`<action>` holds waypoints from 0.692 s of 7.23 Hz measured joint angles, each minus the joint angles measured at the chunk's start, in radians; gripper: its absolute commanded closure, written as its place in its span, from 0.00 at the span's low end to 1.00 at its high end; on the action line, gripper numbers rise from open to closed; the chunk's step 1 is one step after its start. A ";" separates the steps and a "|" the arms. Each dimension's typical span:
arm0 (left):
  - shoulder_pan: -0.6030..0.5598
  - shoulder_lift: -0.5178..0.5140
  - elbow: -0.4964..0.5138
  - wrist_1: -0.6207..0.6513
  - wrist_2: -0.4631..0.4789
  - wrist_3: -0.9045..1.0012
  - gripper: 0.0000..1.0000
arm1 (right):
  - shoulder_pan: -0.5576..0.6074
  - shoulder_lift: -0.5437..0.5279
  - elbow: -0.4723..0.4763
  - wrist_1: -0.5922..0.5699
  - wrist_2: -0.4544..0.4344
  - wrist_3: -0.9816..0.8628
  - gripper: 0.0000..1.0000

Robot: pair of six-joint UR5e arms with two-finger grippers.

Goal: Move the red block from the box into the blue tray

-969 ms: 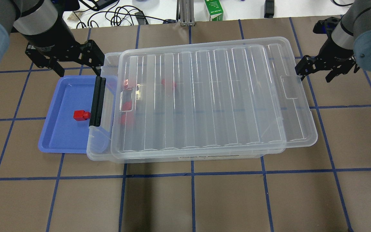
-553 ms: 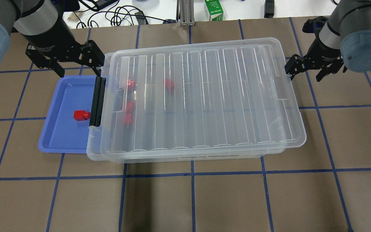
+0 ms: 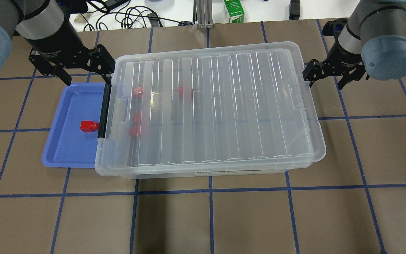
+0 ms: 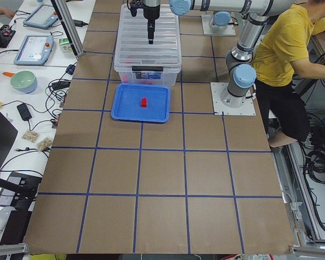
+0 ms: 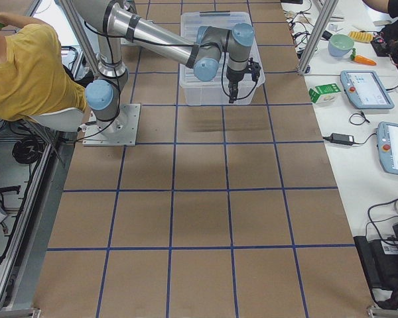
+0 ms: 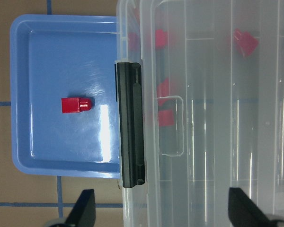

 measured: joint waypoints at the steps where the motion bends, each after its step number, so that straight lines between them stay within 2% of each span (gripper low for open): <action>1: 0.000 0.000 0.000 0.000 0.000 0.000 0.00 | 0.000 0.002 0.000 0.000 0.000 0.000 0.00; 5: 0.000 0.000 -0.001 0.001 -0.001 0.000 0.00 | -0.027 -0.007 -0.050 0.001 -0.005 -0.033 0.00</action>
